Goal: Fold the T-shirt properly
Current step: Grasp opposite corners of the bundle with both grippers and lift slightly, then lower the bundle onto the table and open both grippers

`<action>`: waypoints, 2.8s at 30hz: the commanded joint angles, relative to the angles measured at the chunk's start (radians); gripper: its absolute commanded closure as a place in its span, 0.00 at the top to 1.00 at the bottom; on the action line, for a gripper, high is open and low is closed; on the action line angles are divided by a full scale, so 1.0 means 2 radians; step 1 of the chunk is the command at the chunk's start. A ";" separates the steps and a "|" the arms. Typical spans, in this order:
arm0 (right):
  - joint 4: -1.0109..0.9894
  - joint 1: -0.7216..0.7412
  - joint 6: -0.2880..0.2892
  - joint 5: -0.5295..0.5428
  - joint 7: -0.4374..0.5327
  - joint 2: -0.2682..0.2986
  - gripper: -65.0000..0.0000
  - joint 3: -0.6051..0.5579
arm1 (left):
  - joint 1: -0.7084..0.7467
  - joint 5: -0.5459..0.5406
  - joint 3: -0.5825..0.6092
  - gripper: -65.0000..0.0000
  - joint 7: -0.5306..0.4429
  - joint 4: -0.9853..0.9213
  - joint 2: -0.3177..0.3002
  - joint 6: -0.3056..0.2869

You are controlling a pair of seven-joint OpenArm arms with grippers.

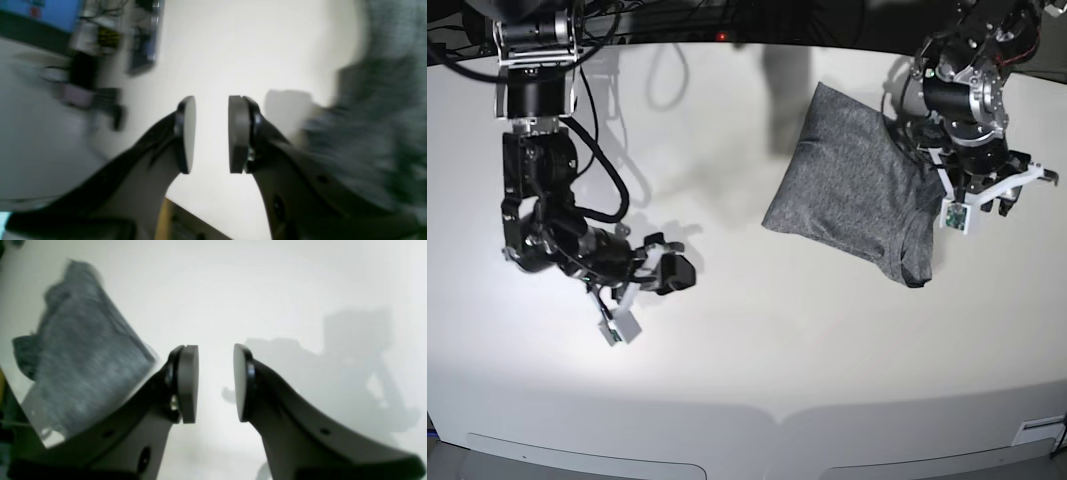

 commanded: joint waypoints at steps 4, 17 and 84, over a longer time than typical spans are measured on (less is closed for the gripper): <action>0.007 0.038 0.003 -0.050 0.009 -0.037 0.26 -0.047 | 0.018 -0.022 -0.003 0.25 -0.062 0.010 0.019 0.004; -0.099 0.042 0.003 -0.188 0.100 -0.134 0.26 -0.098 | 0.017 -0.068 -0.003 0.25 -0.096 -0.132 0.107 -0.017; 0.019 -0.121 0.003 -0.115 0.096 -0.023 0.26 -0.211 | -0.078 -0.089 -0.002 0.25 -0.175 -0.157 0.086 -0.141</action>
